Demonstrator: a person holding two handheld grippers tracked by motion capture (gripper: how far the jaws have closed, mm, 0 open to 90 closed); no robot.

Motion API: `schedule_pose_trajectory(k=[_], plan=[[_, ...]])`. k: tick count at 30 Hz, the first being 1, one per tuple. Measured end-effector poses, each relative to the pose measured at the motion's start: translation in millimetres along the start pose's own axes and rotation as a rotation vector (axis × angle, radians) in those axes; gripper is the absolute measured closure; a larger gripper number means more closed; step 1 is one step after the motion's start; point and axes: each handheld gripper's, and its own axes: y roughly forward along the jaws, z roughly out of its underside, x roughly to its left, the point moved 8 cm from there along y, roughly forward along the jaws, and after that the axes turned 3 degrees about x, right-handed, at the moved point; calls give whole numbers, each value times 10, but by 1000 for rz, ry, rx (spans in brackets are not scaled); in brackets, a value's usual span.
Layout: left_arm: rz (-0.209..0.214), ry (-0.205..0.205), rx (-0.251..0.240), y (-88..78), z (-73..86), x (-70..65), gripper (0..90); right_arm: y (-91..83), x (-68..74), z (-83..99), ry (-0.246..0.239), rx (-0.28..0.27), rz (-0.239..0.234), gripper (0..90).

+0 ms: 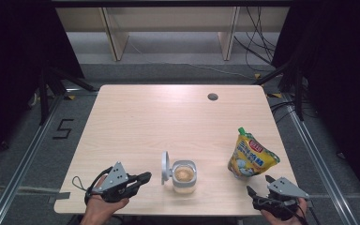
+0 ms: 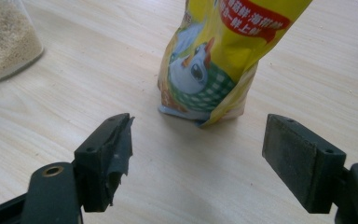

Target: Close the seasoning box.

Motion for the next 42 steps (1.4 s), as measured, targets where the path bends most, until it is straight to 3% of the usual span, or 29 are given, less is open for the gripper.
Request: schedule_pose_trajectory(k=[4,5,7,8,10,11,12,15,20,21,33,42], plan=[[18,10,-11,19,-44,-25,890,0,3,4,-2,-1,0,252],[13,7,-7,19,-74,-40,890,4,27,10,14,9,-20,252],[18,6,-11,25,-96,-54,890,5,8,2,-6,7,1,253],[21,28,-11,39,-136,-60,890,21,22,-6,-5,2,-14,256],[21,18,-14,55,-173,-71,890,29,48,-6,-6,13,-28,259],[23,27,-12,66,-187,-74,890,29,37,-14,-26,9,-9,259],[27,6,-15,82,-197,-95,890,29,60,-6,-11,24,-19,259],[29,31,-15,109,-235,-118,890,35,39,-20,-24,13,-8,259],[47,29,-21,148,-287,-169,890,36,51,-22,-34,14,-13,259],[46,45,-20,171,-308,-183,890,35,54,-20,-37,15,-16,259],[78,79,-16,343,-437,-315,890,18,69,-17,-34,18,-24,258],[83,71,-23,291,-442,-328,876,16,92,-13,-25,23,-40,259]])
